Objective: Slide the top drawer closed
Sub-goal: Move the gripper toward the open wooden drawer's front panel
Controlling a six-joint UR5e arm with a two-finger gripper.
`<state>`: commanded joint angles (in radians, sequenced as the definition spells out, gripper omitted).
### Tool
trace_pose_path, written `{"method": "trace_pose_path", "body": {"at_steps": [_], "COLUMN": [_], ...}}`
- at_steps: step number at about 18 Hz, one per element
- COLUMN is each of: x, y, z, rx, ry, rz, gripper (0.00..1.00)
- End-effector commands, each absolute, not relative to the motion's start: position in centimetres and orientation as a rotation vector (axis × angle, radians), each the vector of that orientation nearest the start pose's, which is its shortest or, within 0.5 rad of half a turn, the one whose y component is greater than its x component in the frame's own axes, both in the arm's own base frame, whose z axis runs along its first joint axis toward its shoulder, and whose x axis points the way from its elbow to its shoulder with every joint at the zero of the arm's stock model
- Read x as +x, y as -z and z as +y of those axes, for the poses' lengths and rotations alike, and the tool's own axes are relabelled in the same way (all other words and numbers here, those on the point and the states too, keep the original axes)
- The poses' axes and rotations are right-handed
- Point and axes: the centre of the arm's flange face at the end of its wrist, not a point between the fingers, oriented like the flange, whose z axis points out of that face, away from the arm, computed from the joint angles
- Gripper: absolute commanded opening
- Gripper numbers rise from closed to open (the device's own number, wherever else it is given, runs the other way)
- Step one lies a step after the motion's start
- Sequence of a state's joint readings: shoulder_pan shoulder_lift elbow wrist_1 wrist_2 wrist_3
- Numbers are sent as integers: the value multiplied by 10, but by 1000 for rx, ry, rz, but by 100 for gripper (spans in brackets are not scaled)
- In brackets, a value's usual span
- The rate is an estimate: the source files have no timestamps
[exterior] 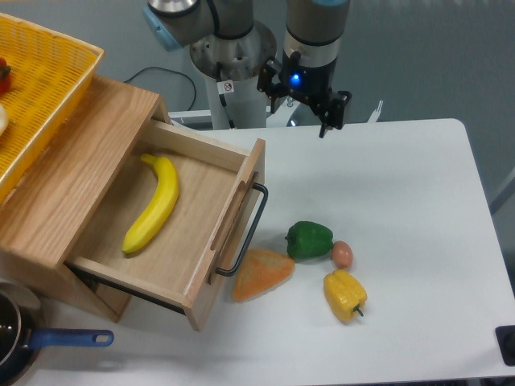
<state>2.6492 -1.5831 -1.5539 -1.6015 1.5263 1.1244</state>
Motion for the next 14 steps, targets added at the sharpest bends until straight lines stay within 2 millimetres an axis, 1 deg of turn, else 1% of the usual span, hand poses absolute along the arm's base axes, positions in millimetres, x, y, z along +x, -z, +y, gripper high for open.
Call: {"method": "trace_pose_path", "body": {"at_steps": [2,7,8,11,14], "x": [-374,-384,-388,-405,-422], "y": [-479,-474,-474,-465,-467], "z": [348,344,341,336,320], "rx": [-3118,-3120,-3120,-3118,-3110], "ry": [81,88,87,67,49], "rz": [47,15,-1,-49,-101], "gripper": [100,100,100,100,100]}}
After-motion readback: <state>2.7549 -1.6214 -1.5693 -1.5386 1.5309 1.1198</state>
